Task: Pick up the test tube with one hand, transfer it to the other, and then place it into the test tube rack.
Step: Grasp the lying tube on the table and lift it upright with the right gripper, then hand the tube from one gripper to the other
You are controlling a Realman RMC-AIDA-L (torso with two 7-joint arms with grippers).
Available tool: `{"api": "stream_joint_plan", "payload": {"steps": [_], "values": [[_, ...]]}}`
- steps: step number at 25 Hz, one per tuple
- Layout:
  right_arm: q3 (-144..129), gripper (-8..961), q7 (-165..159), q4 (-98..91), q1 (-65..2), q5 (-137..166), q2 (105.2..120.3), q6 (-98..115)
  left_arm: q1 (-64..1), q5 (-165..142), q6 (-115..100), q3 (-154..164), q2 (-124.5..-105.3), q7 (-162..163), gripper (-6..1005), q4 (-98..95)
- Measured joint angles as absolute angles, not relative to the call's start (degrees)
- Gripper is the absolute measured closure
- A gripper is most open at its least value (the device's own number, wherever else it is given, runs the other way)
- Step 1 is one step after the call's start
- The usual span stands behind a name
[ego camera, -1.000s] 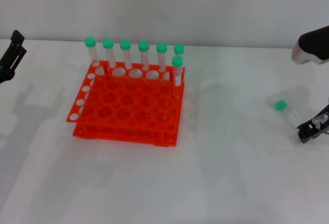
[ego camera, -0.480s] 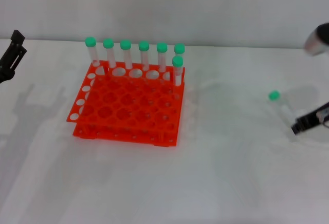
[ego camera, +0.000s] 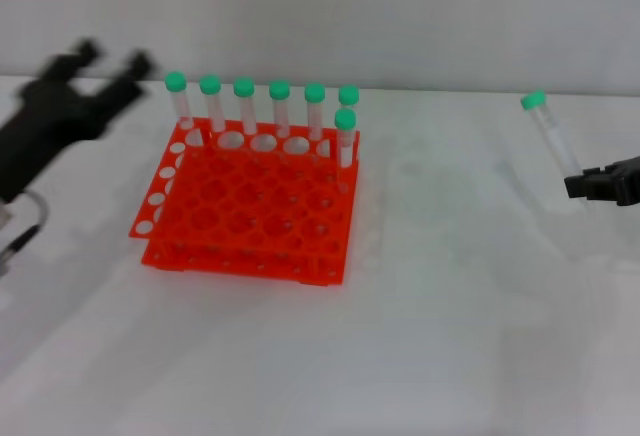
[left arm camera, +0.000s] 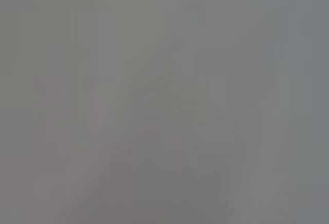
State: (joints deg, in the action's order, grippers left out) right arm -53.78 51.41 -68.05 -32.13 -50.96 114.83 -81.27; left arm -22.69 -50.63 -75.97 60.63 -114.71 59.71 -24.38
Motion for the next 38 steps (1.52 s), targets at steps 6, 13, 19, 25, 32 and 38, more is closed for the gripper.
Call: {"api": "stream_joint_plan", "payload": {"steps": [6,13,19,25,32,38], "values": [[-53.4,771,60.4,-67.0,-32.1,-56.1,115.05,-83.2,-29.1,-70.1,-78.6,60.6,-114.57,74.3,108,-28.8],[-53.6,771,70.1,-61.8,-33.9,-66.2,115.14,-86.8,-35.5,-81.3,-86.9,60.7,-114.91,78.0,108,-29.3],[-54.1,771,76.4,-57.8,-34.9,-70.9,115.16,-90.5,-36.4,-81.5,-89.6,60.4,-115.14,77.9,109,-29.7],[-53.6,771,80.7,-56.4,-33.1,-77.1,114.88,-93.1,-36.0,-81.1,-90.2,60.2,-115.30,78.1,109,-31.5],[-53.8,771,84.8,-55.9,-31.7,-80.3,115.18,-96.7,-35.6,-80.0,-91.6,60.1,-115.06,78.0,108,-31.7],[-54.2,771,87.0,-52.7,-32.4,-81.5,115.31,-98.7,-36.0,-79.9,-92.5,60.4,-115.26,78.2,114,-31.7]]}}
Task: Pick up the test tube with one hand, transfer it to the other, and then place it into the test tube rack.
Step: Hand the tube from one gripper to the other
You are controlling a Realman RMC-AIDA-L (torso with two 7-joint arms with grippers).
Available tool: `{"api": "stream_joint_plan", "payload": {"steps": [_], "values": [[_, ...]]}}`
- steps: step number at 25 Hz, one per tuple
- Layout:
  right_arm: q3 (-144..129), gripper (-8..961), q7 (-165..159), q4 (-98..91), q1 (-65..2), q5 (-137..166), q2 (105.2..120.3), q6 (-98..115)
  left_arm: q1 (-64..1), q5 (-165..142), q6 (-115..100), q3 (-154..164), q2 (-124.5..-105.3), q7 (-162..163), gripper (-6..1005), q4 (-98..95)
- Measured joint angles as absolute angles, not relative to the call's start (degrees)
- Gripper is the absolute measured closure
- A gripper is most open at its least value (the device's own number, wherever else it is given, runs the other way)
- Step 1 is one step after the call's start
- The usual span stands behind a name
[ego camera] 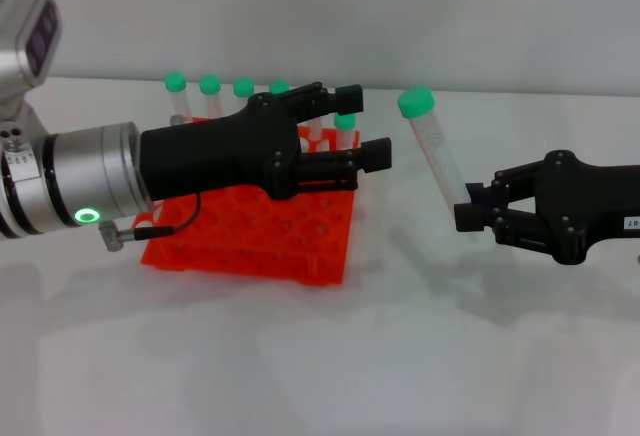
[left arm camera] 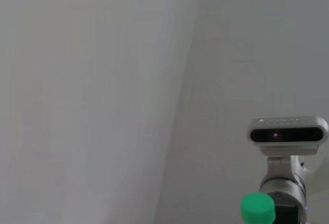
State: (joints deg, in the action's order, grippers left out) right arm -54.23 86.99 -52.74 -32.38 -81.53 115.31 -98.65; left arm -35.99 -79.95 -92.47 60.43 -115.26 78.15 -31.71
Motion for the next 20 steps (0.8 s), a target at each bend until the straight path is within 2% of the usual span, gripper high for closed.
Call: {"api": "stream_joint_plan", "payload": {"steps": [9,20], "values": [[-55.3,771,86.9,-52.4,-32.7,-81.8,115.39,-98.5,-36.5,-80.6,-93.3,61.6,-116.28,78.2,146,-31.7],[-57.2,770,86.9,-51.9,-32.8,-82.2,115.58,-97.4,-37.1,-80.7,-92.8,62.1,-116.54,78.2,186,-31.7]]}}
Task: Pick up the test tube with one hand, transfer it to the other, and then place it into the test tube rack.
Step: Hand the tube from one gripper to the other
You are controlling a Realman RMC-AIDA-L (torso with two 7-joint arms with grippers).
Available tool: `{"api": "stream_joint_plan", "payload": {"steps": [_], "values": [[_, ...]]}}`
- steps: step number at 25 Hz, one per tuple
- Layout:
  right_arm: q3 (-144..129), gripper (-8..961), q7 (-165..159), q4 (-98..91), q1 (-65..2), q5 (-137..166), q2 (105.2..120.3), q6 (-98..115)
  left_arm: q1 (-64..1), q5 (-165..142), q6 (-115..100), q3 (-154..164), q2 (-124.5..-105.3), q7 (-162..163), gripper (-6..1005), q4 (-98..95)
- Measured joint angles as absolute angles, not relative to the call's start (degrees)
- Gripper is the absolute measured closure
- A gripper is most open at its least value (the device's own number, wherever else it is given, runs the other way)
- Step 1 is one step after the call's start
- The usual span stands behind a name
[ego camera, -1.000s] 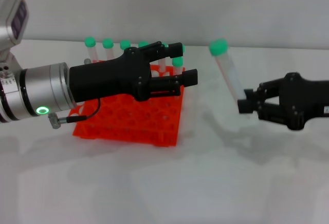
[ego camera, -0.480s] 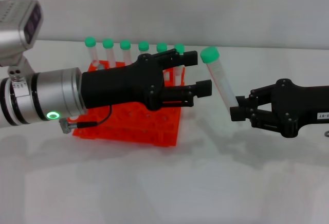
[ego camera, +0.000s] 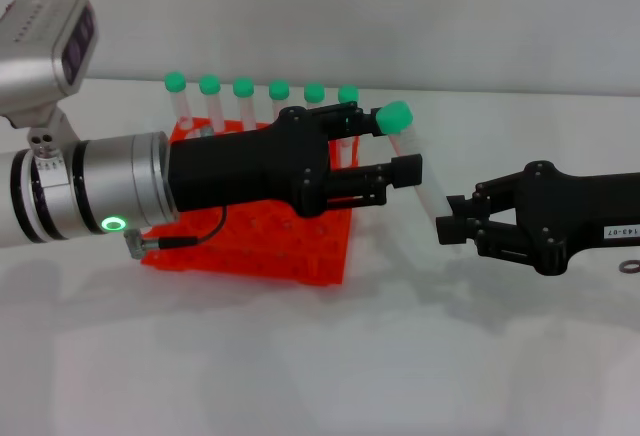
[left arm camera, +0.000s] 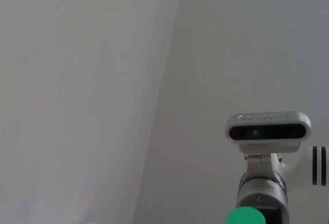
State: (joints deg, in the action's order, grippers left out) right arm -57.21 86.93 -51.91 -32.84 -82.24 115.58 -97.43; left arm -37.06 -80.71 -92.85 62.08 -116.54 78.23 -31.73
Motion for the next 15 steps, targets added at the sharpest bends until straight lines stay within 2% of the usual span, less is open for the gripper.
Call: {"api": "stream_joint_plan", "payload": {"steps": [2,7,15], "values": [[-57.2,770,87.0,-51.9,-32.8,-82.3,115.58,-97.4,-37.2,-80.7,-92.8,62.0,-116.54,78.2,193,-31.7],[-57.2,770,87.2,-51.9,-33.0,-82.4,115.58,-97.0,-37.4,-80.7,-92.6,62.0,-116.54,78.3,434,-31.6],[-58.3,770,87.2,-51.9,-33.6,-82.6,115.66,-96.9,-37.5,-80.8,-92.6,62.1,-116.58,78.5,590,-31.3]]}}
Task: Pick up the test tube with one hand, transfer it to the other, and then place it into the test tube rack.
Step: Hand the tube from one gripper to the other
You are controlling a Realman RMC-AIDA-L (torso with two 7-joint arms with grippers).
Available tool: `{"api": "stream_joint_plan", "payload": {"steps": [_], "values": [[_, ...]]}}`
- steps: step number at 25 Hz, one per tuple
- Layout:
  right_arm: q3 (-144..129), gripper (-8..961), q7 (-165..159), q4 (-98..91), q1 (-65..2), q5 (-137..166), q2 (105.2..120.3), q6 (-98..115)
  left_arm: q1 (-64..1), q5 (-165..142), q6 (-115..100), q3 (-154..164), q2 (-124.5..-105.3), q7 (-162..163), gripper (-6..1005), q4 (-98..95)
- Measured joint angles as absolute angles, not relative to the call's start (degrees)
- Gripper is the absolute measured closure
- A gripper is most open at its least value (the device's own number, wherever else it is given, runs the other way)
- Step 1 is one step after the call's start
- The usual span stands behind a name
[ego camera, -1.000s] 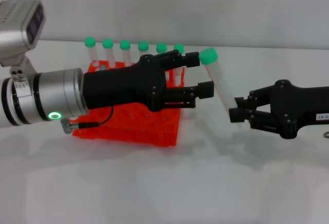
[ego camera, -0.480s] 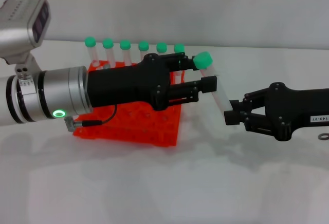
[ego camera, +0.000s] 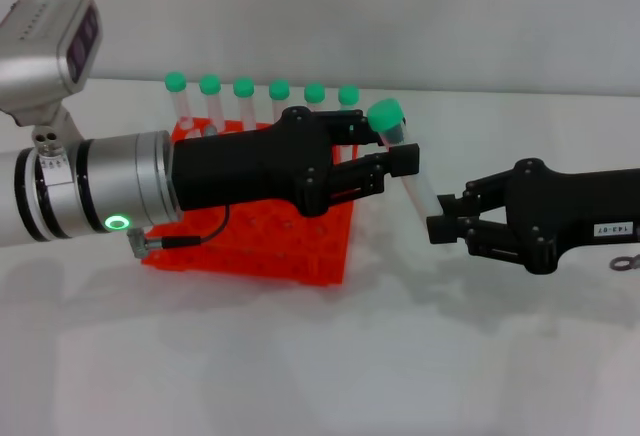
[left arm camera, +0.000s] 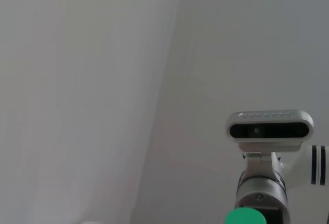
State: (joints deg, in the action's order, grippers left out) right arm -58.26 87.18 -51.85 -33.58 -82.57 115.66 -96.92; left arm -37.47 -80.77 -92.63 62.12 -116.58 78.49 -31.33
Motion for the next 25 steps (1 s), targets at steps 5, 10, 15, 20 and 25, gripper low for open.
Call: {"api": "stream_joint_plan", "payload": {"steps": [5,10,15,20,25], "values": [[-59.7,770,87.3,-51.8,-33.8,-82.7,115.66,-96.9,-37.5,-80.8,-92.6,62.1,-116.75,78.7,611,-31.3],[-60.0,770,87.5,-51.4,-34.0,-82.8,115.67,-96.8,-37.6,-80.8,-92.6,62.1,-117.21,78.7,612,-31.4],[-60.0,770,87.6,-51.0,-33.8,-83.7,115.62,-96.0,-37.6,-80.6,-92.5,61.9,-117.35,78.8,613,-31.4],[-59.6,771,87.6,-51.0,-33.7,-83.9,115.58,-95.5,-37.6,-80.5,-92.5,61.8,-117.34,78.9,696,-31.2],[-59.7,771,87.6,-51.0,-33.6,-84.1,115.57,-95.5,-37.2,-80.1,-92.6,61.7,-117.40,78.9,755,-31.1]]}}
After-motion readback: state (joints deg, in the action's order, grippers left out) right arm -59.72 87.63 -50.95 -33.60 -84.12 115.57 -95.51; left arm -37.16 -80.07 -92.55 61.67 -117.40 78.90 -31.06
